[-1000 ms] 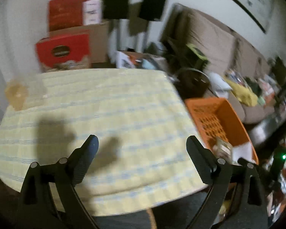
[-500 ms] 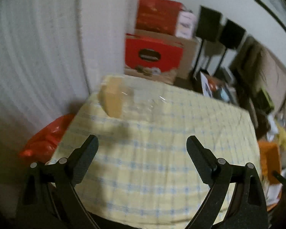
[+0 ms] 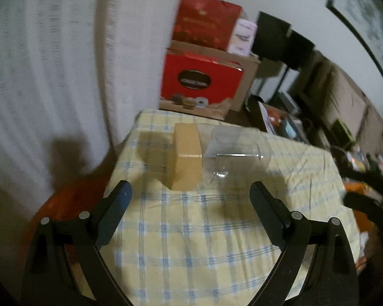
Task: Organize objects
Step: 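Move both grippers back to the clear plastic container on the table, then grip the clear container with the left gripper while the right gripper clamps its other side, then carry the clear container with both grippers over the orange basket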
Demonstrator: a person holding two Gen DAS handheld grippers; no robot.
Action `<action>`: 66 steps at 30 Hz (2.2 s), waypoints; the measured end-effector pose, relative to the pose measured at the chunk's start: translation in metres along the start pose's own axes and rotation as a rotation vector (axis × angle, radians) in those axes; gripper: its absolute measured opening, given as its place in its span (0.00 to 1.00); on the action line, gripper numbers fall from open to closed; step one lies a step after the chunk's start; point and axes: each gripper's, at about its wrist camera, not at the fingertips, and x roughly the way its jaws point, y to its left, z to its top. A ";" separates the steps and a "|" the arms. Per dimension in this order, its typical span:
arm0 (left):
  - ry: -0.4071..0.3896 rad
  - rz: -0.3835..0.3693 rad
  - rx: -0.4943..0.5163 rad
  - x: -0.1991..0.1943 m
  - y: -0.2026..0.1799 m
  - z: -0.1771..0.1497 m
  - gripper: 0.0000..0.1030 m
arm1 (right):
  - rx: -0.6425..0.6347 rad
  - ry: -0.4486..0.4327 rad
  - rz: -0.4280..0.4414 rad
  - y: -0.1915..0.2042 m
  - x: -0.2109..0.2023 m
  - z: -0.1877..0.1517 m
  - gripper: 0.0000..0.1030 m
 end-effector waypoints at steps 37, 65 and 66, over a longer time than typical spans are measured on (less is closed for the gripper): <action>-0.064 -0.176 0.136 -0.013 -0.052 0.032 0.88 | -0.137 -0.054 -0.034 0.052 0.086 0.043 0.54; -0.122 -0.308 0.281 -0.119 -0.244 -0.019 0.87 | -0.038 -0.197 -0.278 0.027 -0.136 -0.043 0.54; -0.114 -0.306 0.288 -0.119 -0.251 -0.019 0.87 | -0.029 -0.198 -0.287 0.024 -0.142 -0.045 0.54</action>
